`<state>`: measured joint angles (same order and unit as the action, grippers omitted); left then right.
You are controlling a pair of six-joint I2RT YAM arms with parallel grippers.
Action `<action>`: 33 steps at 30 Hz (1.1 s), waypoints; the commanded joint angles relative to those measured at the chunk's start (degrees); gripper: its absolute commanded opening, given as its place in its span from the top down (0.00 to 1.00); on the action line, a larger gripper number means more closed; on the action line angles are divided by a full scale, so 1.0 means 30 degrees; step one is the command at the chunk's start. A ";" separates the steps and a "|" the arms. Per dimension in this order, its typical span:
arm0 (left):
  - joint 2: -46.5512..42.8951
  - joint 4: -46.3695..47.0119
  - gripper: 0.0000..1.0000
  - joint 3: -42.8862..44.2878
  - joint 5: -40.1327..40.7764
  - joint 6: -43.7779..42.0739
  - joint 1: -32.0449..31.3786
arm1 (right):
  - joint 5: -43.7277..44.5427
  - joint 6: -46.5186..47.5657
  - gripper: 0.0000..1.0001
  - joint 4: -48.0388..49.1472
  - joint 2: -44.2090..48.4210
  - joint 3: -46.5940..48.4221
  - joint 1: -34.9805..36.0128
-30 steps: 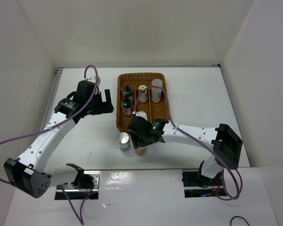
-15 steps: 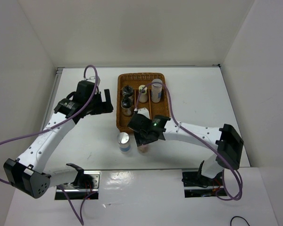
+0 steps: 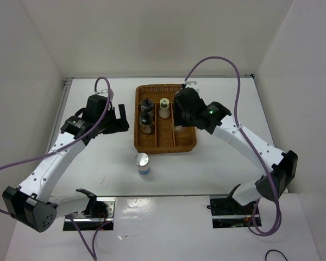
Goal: Organize the condiment bottles
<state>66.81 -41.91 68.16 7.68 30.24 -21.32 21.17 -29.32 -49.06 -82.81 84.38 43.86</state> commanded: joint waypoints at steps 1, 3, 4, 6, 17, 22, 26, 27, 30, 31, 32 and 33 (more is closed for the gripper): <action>-0.0618 0.0259 0.00 -0.0394 0.0281 0.0350 0.0193 | -0.0171 0.2125 0.57 0.2551 -0.1194 0.1227 -0.1373; -0.0792 0.0259 0.00 -0.0396 0.0281 0.0553 0.0193 | -0.0345 0.2508 0.57 0.2962 -0.1955 0.2160 -0.1785; -0.0794 0.0259 0.00 -0.0570 0.0281 0.0555 0.0193 | -0.0347 0.2740 0.57 0.2964 -0.2742 0.2573 -0.1787; -0.0999 0.0435 0.00 -0.0775 0.0281 0.0760 0.0193 | -0.0579 0.2977 0.57 0.3431 -0.3450 0.3393 -0.1787; -0.1585 0.0611 0.00 -0.1128 0.0631 0.1522 0.0193 | -0.2457 0.3944 0.57 0.5099 -0.6910 0.3839 -0.1787; -0.1935 0.0611 0.00 -0.1304 0.0632 0.1872 0.0193 | -0.2457 0.4383 0.57 0.5862 -0.7701 0.3046 -0.1787; -0.1937 0.0611 0.00 -0.1304 0.0808 0.1873 0.0193 | -0.2457 0.4588 0.57 0.6069 -0.8636 0.2870 -0.1787; -0.1937 0.0611 0.00 -0.1304 0.0808 0.1873 0.0193 | -0.2457 0.4588 0.57 0.6272 -0.8871 0.2870 -0.1787; -0.1937 0.0611 0.00 -0.1304 0.0984 0.1873 0.0193 | -0.2251 0.4764 0.57 0.6275 -0.9137 0.2870 -0.1787; -0.1937 0.0437 0.00 -0.1304 0.0984 0.1873 0.0193 | -0.2077 0.4764 0.57 0.6275 -0.9601 0.2870 -0.1787; -0.1937 0.0435 0.00 -0.1304 0.0984 0.1873 0.0193 | -0.2076 0.4938 0.53 0.6275 -0.9605 0.3073 -0.1787; -0.1937 0.0435 0.00 -0.1304 0.0984 0.1873 0.0193 | -0.2076 0.4940 0.52 0.6275 -0.9866 0.3075 -0.1787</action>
<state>62.22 -41.76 64.38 9.63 34.94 -21.06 14.06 -15.99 -32.84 -111.31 93.21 38.11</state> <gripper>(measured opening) 0.998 0.572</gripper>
